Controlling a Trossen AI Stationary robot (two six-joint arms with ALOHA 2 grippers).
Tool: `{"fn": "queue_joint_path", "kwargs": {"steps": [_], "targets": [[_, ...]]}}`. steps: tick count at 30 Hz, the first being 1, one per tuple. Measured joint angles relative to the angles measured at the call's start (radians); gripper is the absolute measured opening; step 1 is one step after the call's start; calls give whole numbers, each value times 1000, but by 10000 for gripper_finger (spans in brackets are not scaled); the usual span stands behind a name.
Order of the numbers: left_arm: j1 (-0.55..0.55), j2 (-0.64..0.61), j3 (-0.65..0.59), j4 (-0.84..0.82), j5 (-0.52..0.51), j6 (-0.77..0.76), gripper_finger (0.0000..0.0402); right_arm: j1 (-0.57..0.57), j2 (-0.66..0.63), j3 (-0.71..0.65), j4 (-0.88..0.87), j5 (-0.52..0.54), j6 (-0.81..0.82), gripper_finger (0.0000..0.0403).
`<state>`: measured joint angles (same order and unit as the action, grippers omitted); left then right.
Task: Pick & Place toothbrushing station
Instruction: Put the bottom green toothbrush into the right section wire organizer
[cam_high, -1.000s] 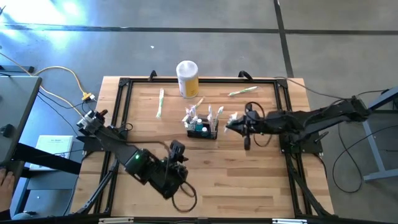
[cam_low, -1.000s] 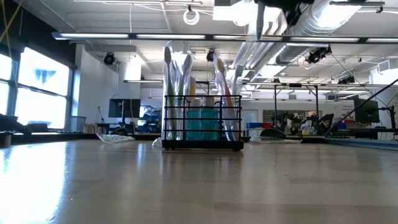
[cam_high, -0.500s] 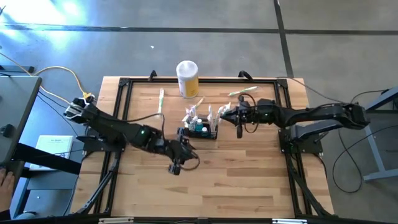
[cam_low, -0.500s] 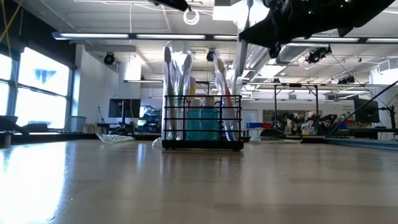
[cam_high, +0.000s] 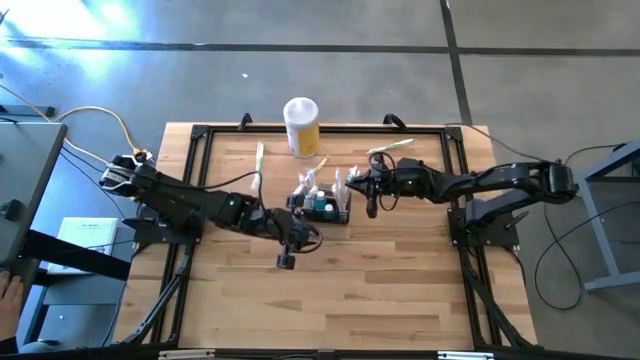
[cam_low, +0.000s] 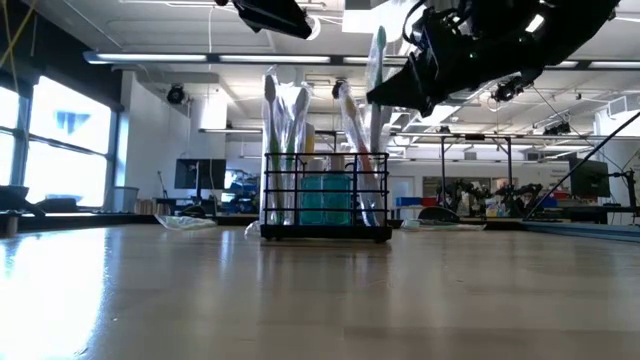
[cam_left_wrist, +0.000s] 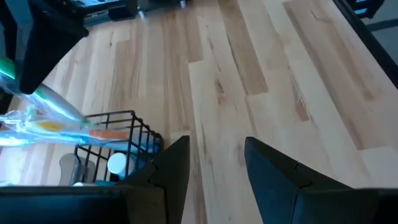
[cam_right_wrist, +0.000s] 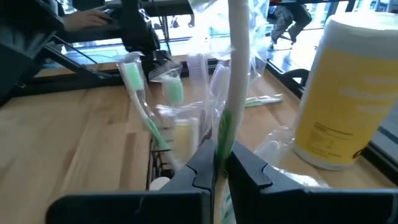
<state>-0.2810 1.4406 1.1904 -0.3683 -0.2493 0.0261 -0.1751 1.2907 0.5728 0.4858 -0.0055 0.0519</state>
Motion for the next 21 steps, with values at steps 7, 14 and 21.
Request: {"fn": "queue_joint_path", "kwargs": {"steps": [7, 14, 21], "targets": [[20, 0, 0, 8, -9, -12, 148, -20, 35, 0, -1, -11, -14, 14], [20, 0, 0, 25, -48, -7, 148, -7, 93, 0, -7, -43, -3, 16], [20, 0, 0, 28, -50, -8, 148, 4, 110, 0, -13, -41, 5, 18]]}}
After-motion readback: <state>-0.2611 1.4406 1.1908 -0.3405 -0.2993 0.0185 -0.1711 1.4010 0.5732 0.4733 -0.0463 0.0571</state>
